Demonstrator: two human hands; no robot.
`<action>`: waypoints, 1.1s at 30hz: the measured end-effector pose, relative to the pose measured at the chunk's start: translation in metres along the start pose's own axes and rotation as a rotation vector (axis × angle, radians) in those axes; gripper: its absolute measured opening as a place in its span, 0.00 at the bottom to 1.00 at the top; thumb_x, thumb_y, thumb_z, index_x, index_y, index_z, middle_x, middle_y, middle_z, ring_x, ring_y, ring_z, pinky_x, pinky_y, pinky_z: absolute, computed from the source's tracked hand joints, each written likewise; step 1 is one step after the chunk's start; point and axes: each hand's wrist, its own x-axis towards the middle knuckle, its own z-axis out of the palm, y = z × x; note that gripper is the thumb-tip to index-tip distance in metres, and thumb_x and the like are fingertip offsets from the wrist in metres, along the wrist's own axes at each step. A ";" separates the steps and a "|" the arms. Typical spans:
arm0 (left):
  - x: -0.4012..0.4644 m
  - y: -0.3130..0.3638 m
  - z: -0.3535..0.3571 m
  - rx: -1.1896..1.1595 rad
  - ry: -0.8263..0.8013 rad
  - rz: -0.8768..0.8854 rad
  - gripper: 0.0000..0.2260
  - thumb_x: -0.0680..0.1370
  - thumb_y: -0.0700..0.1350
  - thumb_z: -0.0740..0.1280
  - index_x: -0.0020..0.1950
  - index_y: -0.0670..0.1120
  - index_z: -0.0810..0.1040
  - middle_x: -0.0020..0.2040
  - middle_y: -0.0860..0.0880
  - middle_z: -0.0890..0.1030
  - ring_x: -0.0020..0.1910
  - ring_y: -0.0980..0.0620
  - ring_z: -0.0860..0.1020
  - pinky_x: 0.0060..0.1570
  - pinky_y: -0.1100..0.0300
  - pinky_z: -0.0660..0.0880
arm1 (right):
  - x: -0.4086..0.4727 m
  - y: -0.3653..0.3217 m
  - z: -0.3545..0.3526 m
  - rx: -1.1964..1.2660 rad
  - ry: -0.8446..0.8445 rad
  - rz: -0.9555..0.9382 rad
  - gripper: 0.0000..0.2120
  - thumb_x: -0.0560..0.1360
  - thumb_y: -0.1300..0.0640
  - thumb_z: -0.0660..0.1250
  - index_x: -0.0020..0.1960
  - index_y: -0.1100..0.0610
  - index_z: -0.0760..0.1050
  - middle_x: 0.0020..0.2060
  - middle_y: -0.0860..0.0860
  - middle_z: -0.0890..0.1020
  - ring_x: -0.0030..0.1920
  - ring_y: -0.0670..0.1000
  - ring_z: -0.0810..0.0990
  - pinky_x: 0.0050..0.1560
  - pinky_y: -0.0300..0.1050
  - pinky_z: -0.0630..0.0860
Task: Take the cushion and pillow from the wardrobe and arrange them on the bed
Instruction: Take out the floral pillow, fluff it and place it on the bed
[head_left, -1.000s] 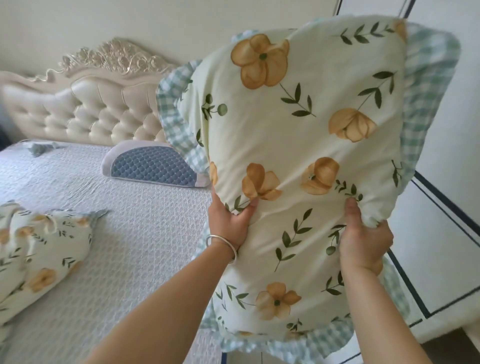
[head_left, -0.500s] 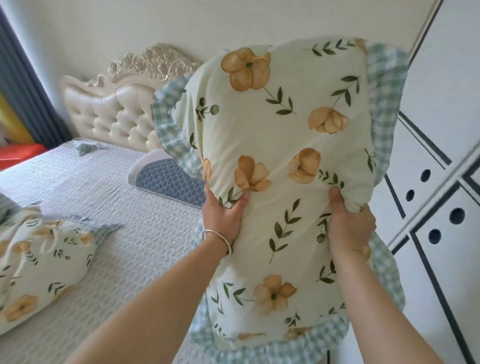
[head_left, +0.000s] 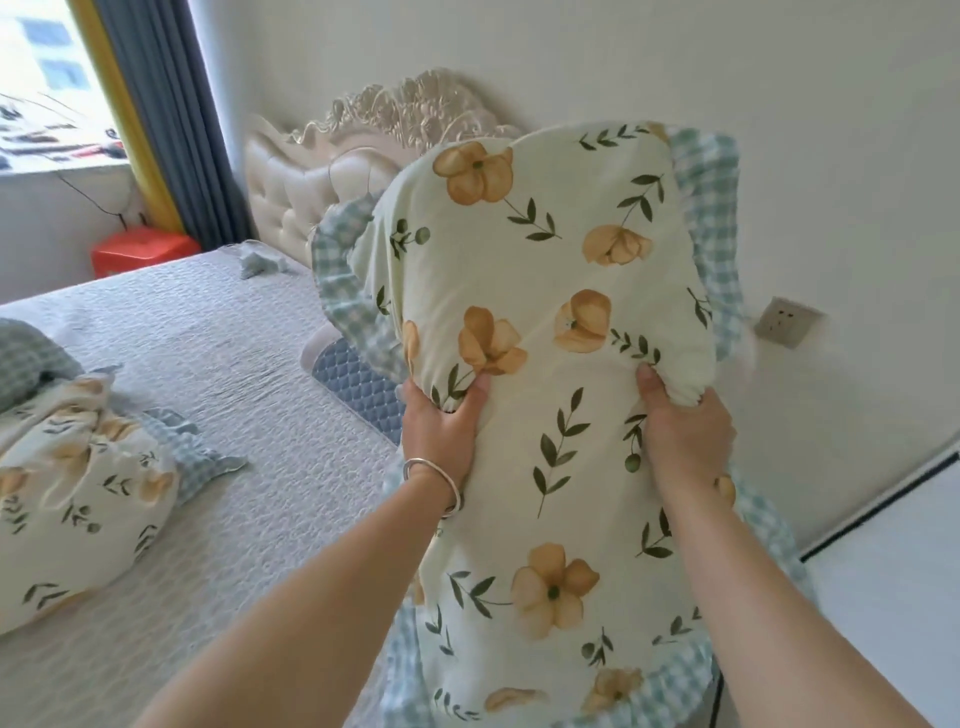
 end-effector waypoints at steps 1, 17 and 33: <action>0.018 -0.004 0.007 0.005 0.021 -0.015 0.29 0.64 0.64 0.68 0.60 0.52 0.66 0.48 0.56 0.75 0.49 0.51 0.75 0.48 0.57 0.69 | 0.017 -0.002 0.017 -0.008 -0.026 -0.008 0.25 0.66 0.33 0.65 0.51 0.52 0.76 0.48 0.52 0.82 0.52 0.58 0.79 0.55 0.55 0.74; 0.206 -0.141 0.092 0.284 0.293 -0.299 0.42 0.66 0.67 0.67 0.73 0.66 0.47 0.75 0.43 0.60 0.71 0.40 0.62 0.66 0.38 0.63 | 0.219 0.087 0.294 -0.386 -0.570 0.014 0.27 0.70 0.38 0.63 0.61 0.56 0.70 0.52 0.56 0.81 0.52 0.61 0.79 0.51 0.51 0.72; 0.418 -0.270 0.119 0.233 0.487 -0.332 0.41 0.71 0.58 0.69 0.77 0.52 0.50 0.77 0.50 0.54 0.74 0.50 0.56 0.71 0.51 0.55 | 0.364 0.116 0.590 -0.328 -1.044 -0.316 0.19 0.78 0.51 0.59 0.65 0.59 0.65 0.61 0.59 0.76 0.60 0.61 0.75 0.57 0.51 0.70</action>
